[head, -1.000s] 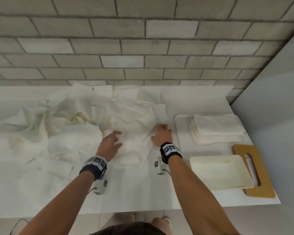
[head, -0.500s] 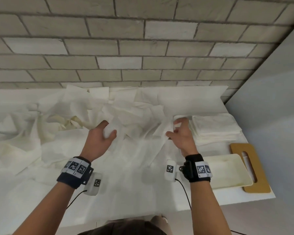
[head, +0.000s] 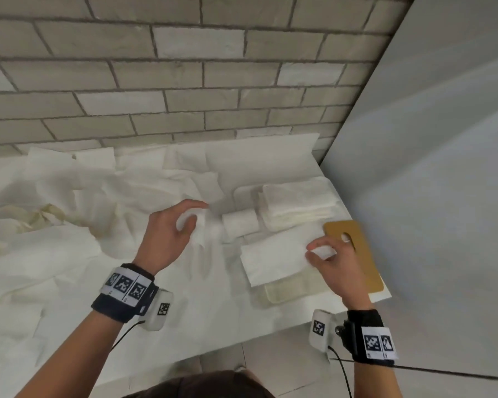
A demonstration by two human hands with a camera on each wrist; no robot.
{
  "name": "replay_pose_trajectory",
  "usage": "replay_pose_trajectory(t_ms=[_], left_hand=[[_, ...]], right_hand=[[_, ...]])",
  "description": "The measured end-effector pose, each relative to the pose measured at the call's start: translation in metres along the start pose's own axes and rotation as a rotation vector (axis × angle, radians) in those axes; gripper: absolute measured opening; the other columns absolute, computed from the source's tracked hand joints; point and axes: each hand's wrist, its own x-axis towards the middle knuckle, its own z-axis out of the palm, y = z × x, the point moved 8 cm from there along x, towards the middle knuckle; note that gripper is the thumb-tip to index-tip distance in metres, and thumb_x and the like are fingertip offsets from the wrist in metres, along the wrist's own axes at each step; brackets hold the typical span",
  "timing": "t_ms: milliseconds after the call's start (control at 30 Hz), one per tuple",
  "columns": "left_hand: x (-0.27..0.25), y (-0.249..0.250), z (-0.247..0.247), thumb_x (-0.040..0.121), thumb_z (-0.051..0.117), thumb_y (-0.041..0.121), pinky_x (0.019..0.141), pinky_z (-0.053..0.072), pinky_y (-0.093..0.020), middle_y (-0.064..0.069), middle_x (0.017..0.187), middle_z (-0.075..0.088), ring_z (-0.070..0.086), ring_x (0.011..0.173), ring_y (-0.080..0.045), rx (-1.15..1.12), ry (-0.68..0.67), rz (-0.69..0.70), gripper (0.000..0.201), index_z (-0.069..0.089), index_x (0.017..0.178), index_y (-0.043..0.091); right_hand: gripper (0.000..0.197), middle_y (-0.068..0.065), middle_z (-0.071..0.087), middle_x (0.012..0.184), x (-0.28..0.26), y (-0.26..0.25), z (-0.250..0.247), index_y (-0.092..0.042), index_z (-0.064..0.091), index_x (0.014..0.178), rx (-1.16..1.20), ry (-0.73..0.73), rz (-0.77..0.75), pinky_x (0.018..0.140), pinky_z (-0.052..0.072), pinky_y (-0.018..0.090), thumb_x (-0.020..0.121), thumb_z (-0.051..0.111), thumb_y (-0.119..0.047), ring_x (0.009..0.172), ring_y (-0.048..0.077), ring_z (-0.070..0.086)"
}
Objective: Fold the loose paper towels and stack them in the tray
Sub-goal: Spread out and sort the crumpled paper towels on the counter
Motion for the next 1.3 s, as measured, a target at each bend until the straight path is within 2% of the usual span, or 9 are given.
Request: replay_pose_trajectory(t_ms=[100, 233, 400, 533, 600, 733, 933, 1100, 1300], left_hand=[[0.002, 0.039, 0.023, 0.099, 0.065, 0.005, 0.086, 0.039, -0.001, 0.009, 0.105, 0.078, 0.068, 0.096, -0.007, 0.007, -0.033, 0.011, 0.032, 0.081, 0.110, 0.031], [-0.001, 0.110, 0.055, 0.099, 0.070, 0.014, 0.092, 0.041, -0.004, 0.016, 0.112, 0.077, 0.068, 0.105, 0.002, -0.091, -0.085, 0.090, 0.024, 0.081, 0.112, 0.031], [-0.006, 0.175, 0.095, 0.101, 0.072, 0.019, 0.103, 0.050, -0.022, 0.020, 0.117, 0.077, 0.068, 0.116, 0.002, -0.348, -0.130, 0.096, 0.019, 0.082, 0.114, 0.029], [-0.013, 0.188, 0.108, 0.103, 0.070, 0.015, 0.108, 0.052, -0.034, 0.015, 0.120, 0.077, 0.070, 0.119, -0.007, -0.547, -0.123, 0.061, 0.020, 0.081, 0.118, 0.021], [-0.017, 0.180, 0.117, 0.104, 0.070, 0.020, 0.106, 0.054, -0.052, 0.015, 0.125, 0.076, 0.073, 0.113, -0.023, -0.555, -0.115, 0.033, 0.022, 0.079, 0.122, 0.026], [-0.028, 0.148, 0.137, 0.103, 0.071, 0.026, 0.101, 0.056, -0.055, 0.023, 0.128, 0.073, 0.070, 0.117, -0.011, -0.479, -0.115, -0.036, 0.027, 0.077, 0.126, 0.038], [-0.053, 0.069, 0.149, 0.100, 0.073, 0.022, 0.088, 0.059, -0.027, 0.019, 0.123, 0.072, 0.070, 0.105, -0.003, -0.222, -0.109, -0.124, 0.028, 0.076, 0.125, 0.034], [-0.069, -0.057, 0.086, 0.096, 0.070, 0.010, 0.082, 0.062, -0.036, 0.008, 0.103, 0.078, 0.073, 0.092, -0.010, 0.102, 0.059, -0.283, 0.020, 0.078, 0.109, 0.023], [-0.079, -0.160, -0.015, 0.090, 0.072, 0.003, 0.088, 0.057, -0.049, -0.011, 0.111, 0.072, 0.066, 0.105, -0.039, 0.429, 0.128, -0.418, 0.028, 0.073, 0.117, 0.010]], right_hand=[[0.023, -0.020, 0.074, 0.083, -0.005, 0.048, 0.005, -0.040, 0.072, 0.088, -0.270, -0.056, -0.045, 0.060, 0.045, 0.013, 0.094, 0.081, -0.019, 0.061, 0.005, 0.063], [0.012, -0.008, 0.070, 0.080, -0.003, 0.071, 0.010, -0.042, 0.074, 0.100, -0.685, -0.025, -0.113, 0.081, 0.045, 0.038, 0.099, 0.070, -0.031, 0.089, 0.018, 0.060], [0.020, -0.009, 0.076, 0.109, 0.005, 0.074, 0.002, -0.047, 0.071, 0.118, -0.756, -0.194, -0.093, 0.093, 0.046, 0.042, 0.106, 0.056, -0.043, 0.110, 0.022, 0.061], [0.027, -0.007, 0.074, 0.122, -0.002, 0.022, -0.065, -0.044, 0.064, 0.128, 0.149, 0.056, -0.018, 0.088, 0.052, 0.032, 0.114, 0.043, -0.052, 0.103, 0.013, 0.070], [0.041, -0.012, 0.067, 0.142, -0.005, 0.003, -0.062, -0.049, 0.052, 0.145, 0.692, -0.084, 0.068, 0.100, 0.053, 0.024, 0.113, 0.030, -0.061, 0.117, -0.001, 0.070], [0.061, 0.001, 0.062, 0.152, -0.008, 0.007, -0.036, -0.049, 0.040, 0.154, 1.089, -0.269, 0.186, 0.107, 0.057, 0.055, 0.104, 0.069, -0.031, 0.135, 0.023, 0.066], [0.067, -0.008, 0.059, 0.131, 0.009, 0.042, -0.027, -0.033, 0.047, 0.131, 0.269, -0.024, -0.001, 0.077, 0.051, 0.017, 0.086, 0.088, -0.006, 0.093, -0.013, 0.063], [0.060, 0.013, 0.065, 0.087, 0.022, 0.051, 0.022, -0.037, 0.039, 0.119, -0.242, -0.167, -0.038, 0.057, 0.057, 0.048, 0.091, 0.079, -0.002, 0.062, 0.030, 0.064], [0.054, 0.008, 0.063, 0.079, 0.022, 0.035, 0.020, -0.027, 0.040, 0.121, -0.519, -0.119, -0.038, 0.062, 0.057, 0.043, 0.092, 0.079, -0.004, 0.066, 0.024, 0.062]])
